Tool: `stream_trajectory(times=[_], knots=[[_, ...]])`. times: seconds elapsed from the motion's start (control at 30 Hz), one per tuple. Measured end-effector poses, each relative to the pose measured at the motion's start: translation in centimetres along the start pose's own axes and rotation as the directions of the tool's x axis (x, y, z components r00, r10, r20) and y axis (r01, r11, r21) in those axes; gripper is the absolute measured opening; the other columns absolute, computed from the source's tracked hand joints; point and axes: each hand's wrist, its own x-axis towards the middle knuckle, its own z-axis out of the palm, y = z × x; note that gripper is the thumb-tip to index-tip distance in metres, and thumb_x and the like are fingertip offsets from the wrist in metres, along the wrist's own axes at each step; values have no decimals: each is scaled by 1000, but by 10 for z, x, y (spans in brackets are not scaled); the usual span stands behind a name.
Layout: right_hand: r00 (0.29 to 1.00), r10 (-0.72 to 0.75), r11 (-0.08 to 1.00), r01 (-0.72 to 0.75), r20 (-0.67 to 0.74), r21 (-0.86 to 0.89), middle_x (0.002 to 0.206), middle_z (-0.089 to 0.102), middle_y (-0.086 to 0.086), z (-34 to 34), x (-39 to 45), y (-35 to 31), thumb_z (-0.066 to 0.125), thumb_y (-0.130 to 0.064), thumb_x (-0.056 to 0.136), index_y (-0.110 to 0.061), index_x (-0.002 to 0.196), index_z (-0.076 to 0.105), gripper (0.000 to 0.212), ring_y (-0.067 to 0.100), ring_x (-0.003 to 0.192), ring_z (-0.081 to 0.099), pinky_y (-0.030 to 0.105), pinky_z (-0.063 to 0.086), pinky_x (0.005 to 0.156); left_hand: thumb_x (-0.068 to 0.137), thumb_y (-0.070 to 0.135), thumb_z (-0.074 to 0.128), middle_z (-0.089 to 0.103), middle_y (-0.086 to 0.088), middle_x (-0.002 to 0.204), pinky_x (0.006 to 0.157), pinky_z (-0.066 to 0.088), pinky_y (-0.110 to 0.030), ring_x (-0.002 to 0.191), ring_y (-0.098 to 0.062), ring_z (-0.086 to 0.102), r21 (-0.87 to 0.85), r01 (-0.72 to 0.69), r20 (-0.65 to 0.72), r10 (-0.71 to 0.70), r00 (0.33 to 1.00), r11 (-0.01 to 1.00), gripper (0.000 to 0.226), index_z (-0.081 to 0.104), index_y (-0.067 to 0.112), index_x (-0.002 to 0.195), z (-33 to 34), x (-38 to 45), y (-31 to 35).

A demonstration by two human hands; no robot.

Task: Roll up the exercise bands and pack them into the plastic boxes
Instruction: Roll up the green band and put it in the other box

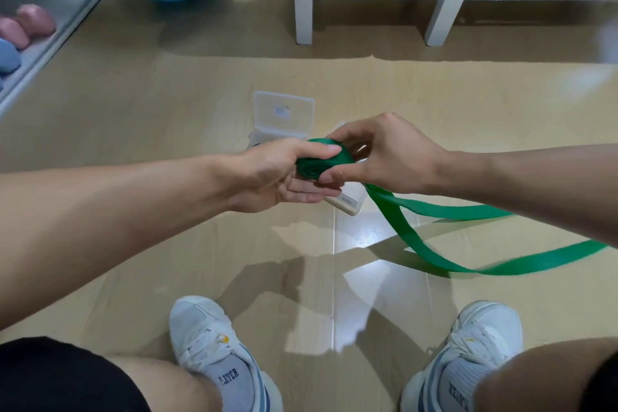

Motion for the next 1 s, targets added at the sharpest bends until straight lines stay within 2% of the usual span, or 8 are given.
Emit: stream_trajectory(times=[0.17,0.37,0.53,0.6,0.67,0.83,0.93,1.0], knots=[[997,-17,990,6,-71,-144,81,77,-8,-5,2,-6,86,-45,73,-28,100,79,32,9,72,70,33,57,71,97,33,63,75,-6,119,102,54,-36,107,-26,74,-14,14,3,-14,1000,1000,30,68,19,123,3,0,3],[998,-16,953,-3,-62,-303,76,75,-3,1,5,-3,78,-56,71,-28,93,77,36,16,70,66,39,55,65,74,51,84,79,-1,96,86,61,-33,91,-17,78,210,26,-212,20,977,977,47,75,20,108,13,5,0],[998,3,979,9,61,-203,106,76,-15,-8,12,-5,85,-56,70,-35,124,69,60,6,94,69,28,56,85,79,42,82,81,-7,88,79,57,-30,84,-18,79,226,-25,-275,88,957,974,38,74,15,106,10,6,1],[971,112,981,-75,211,-180,125,66,-12,-15,17,7,87,-53,68,-33,146,50,89,6,113,61,21,45,93,81,41,80,81,-8,89,76,55,-28,84,-18,79,238,-43,-275,110,955,970,36,75,15,106,7,5,3],[904,264,953,-189,337,-239,133,61,-8,-16,17,29,88,-52,67,-30,150,42,97,10,122,56,21,39,95,83,39,77,80,-10,91,76,54,-28,83,-19,79,216,-73,-243,126,962,974,33,74,13,104,5,3,5],[783,376,917,-234,497,-324,125,66,-14,-12,0,72,87,-52,68,-32,132,62,72,11,113,62,22,44,99,70,42,79,79,-9,86,93,55,-36,85,-22,78,132,-185,-43,192,980,974,26,81,19,84,0,-5,13],[794,404,901,-261,454,-347,98,72,-14,-13,-2,82,88,-56,66,-29,106,71,51,10,93,67,22,51,83,79,35,80,80,-13,91,90,58,-36,83,-22,79,188,-147,-184,182,966,971,31,76,13,101,-12,2,14],[826,405,889,-256,392,-379,89,69,-7,-13,-1,87,84,-67,62,-30,90,61,52,14,83,64,26,50,72,81,36,79,80,-13,90,82,58,-32,82,-22,79,210,-63,-333,132,934,976,35,74,14,107,-24,6,12]])
